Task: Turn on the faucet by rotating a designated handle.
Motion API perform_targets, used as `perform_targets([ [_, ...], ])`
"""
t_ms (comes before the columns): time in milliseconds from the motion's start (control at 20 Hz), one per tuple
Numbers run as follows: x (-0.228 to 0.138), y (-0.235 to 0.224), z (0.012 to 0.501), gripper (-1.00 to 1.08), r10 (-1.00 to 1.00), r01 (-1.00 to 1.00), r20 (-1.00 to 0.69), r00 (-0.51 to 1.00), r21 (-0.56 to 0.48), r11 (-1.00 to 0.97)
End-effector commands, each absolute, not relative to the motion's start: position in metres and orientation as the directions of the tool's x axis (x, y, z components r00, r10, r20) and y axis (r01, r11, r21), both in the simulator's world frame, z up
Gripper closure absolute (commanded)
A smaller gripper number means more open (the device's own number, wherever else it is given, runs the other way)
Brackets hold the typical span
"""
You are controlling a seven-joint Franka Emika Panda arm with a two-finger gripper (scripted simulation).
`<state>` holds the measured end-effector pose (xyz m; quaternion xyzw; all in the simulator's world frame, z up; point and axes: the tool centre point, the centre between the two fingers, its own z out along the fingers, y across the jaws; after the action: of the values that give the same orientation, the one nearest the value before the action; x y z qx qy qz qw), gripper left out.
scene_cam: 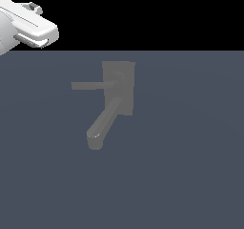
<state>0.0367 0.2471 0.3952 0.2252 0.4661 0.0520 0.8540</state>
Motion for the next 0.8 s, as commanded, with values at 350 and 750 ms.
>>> perform_targets([
  [350,0.044,0.242,0.382,1.08,0.306,0.139,-0.787,0.536,0.440,0.887],
  [750,0.048,0.248,0.393,1.08,0.367,0.110,-0.747,0.554,0.502,0.858],
])
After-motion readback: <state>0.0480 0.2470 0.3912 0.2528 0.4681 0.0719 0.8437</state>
